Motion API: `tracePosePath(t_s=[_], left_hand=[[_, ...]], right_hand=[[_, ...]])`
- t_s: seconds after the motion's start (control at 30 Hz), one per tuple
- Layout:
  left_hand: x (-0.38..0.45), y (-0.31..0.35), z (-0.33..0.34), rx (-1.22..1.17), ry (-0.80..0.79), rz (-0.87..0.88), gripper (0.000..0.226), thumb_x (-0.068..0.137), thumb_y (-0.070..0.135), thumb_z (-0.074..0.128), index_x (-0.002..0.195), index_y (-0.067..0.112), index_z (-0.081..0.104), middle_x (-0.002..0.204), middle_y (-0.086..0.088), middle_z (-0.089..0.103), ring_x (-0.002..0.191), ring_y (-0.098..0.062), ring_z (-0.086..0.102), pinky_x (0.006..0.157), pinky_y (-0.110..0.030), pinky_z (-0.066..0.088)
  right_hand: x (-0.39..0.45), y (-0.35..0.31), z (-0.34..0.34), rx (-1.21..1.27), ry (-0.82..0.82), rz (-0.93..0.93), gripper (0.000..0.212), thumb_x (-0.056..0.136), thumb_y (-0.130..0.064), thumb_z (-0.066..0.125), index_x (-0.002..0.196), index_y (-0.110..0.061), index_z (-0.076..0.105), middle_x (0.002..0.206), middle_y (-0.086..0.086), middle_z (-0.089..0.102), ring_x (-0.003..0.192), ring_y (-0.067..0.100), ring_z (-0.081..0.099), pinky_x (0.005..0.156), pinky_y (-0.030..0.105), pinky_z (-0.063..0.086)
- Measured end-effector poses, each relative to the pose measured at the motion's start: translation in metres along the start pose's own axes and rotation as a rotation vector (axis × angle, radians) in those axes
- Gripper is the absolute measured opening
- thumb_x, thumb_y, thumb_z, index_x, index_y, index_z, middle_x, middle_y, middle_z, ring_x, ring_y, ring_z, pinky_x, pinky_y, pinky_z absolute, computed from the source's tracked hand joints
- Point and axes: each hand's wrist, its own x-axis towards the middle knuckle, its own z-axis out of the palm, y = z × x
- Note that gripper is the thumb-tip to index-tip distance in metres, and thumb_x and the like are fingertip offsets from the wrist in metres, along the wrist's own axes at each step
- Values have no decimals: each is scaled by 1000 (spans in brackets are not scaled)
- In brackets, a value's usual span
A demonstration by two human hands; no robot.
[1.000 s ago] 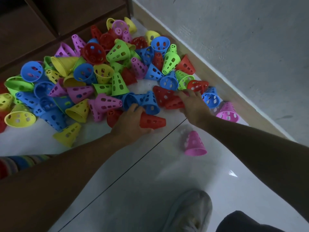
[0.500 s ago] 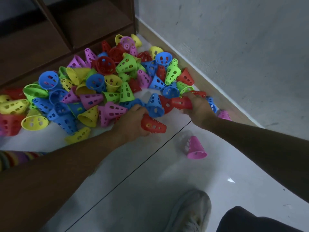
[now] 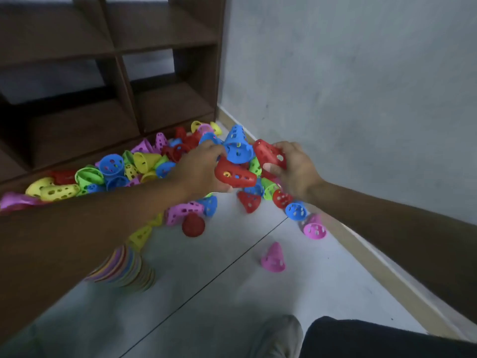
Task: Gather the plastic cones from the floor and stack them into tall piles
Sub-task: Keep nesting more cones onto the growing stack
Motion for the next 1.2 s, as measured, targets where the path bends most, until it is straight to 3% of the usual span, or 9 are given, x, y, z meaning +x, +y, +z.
tracePosePath(t_s=[0.27, 0.33, 0.43, 0.5, 0.67, 0.8, 0.87, 1.03, 1.2], left_hand=[[-28, 17, -127, 93, 129, 121, 78, 53, 55, 90, 118, 22, 62, 112, 3, 54, 100, -20, 59, 92, -43, 50], [-42, 18, -161, 142, 139, 142, 76, 55, 53, 92, 117, 20, 62, 113, 1, 55, 101, -20, 58, 92, -41, 49], [-69, 17, -206, 190, 129, 153, 71, 57, 48, 94, 115, 21, 62, 111, 2, 55, 89, -11, 55, 80, -31, 43], [-88, 9, -229, 218, 115, 137, 70, 57, 50, 93, 114, 24, 62, 109, 6, 53, 82, -4, 49, 76, -27, 39], [-143, -11, -270, 233, 107, 56, 68, 56, 55, 91, 113, 30, 63, 104, 14, 52, 89, 7, 52, 73, -8, 36], [-177, -23, -290, 199, 98, -19, 70, 54, 60, 89, 113, 36, 62, 109, 13, 54, 88, -5, 59, 78, -21, 47], [-190, -28, -295, 171, 87, -45, 70, 52, 62, 87, 113, 38, 62, 110, 14, 54, 89, -5, 61, 79, -24, 49], [-197, -31, -300, 164, 35, -78, 73, 50, 71, 79, 113, 40, 60, 109, 15, 57, 89, -4, 61, 77, -24, 50], [-190, -35, -301, 134, 19, -74, 72, 53, 69, 82, 114, 39, 60, 110, 16, 58, 88, -2, 61, 76, -23, 50]], right_hand=[[-26, -88, -27, 96, 94, -97, 45, 98, -25, 63, 140, -11, 50, 119, -1, 43, 108, 13, 49, 97, 13, 31], [-33, -112, -27, 151, 87, -114, 44, 97, -30, 64, 137, -15, 52, 122, 0, 48, 112, 20, 57, 107, 28, 41], [-39, -146, -23, 282, 80, -144, 33, 93, -38, 66, 123, -30, 54, 121, 5, 62, 104, 26, 67, 100, 48, 51], [-42, -165, -18, 350, 60, -167, 26, 94, -33, 67, 118, -30, 55, 115, 5, 66, 97, 23, 69, 94, 46, 54], [-66, -211, 1, 475, -72, -219, 27, 98, -24, 64, 123, -27, 55, 100, -9, 66, 77, 9, 65, 73, 26, 54], [-90, -235, 13, 549, -156, -253, 36, 85, -43, 68, 118, -34, 59, 102, -13, 68, 93, 18, 72, 85, 42, 60], [-98, -239, 20, 540, -196, -275, 46, 81, -45, 67, 123, -30, 58, 103, -14, 69, 93, 11, 71, 85, 38, 60], [-107, -246, 29, 525, -305, -302, 32, 94, -29, 61, 124, -30, 55, 91, -31, 68, 87, -5, 69, 73, 15, 54], [-108, -255, 30, 446, -371, -363, 35, 93, -44, 58, 126, -37, 54, 123, -9, 64, 112, 14, 65, 93, 35, 55]])
